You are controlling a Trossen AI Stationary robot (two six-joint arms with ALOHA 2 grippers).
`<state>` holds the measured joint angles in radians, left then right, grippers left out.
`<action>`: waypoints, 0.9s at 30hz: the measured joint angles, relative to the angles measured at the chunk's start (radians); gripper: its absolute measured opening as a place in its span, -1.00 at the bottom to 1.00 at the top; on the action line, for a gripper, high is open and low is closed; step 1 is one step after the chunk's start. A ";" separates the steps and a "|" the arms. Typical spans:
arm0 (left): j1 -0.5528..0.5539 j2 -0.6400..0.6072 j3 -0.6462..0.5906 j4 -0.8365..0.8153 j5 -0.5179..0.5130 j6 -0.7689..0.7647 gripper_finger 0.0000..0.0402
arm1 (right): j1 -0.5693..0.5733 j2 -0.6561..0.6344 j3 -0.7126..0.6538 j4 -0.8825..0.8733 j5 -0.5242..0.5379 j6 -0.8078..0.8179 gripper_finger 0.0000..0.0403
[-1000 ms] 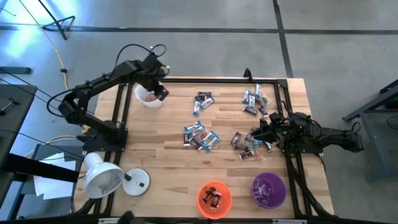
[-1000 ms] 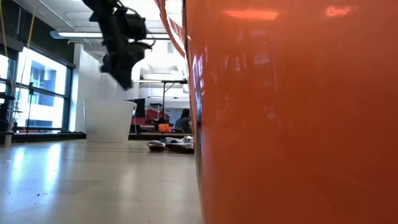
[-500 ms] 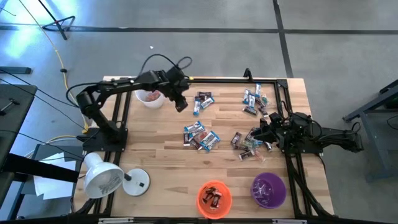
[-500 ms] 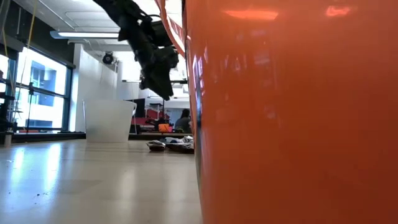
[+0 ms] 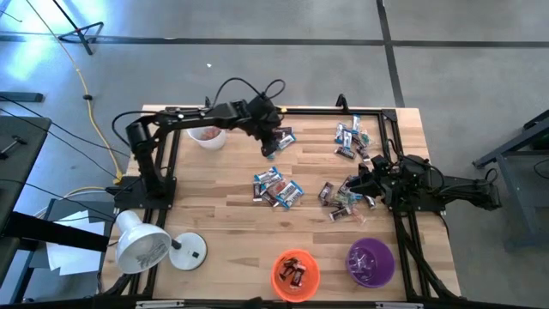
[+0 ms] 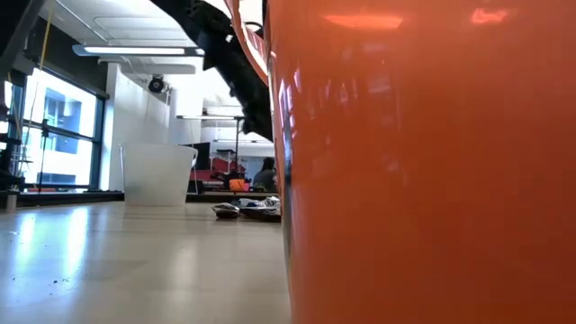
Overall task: Organize candy in baskets
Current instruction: Put the brown chocolate into the orange bucket
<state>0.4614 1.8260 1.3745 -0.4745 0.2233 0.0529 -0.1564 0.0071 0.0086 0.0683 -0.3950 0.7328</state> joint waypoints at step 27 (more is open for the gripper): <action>0.058 0.156 0.070 -0.040 -0.210 0.543 -0.36 | 0.000 0.000 0.000 0.000 0.000 0.000 -0.32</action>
<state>0.5195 1.9820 1.4441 -0.5141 0.0133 0.5962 -0.1562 0.0071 0.0086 0.0685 -0.3950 0.7326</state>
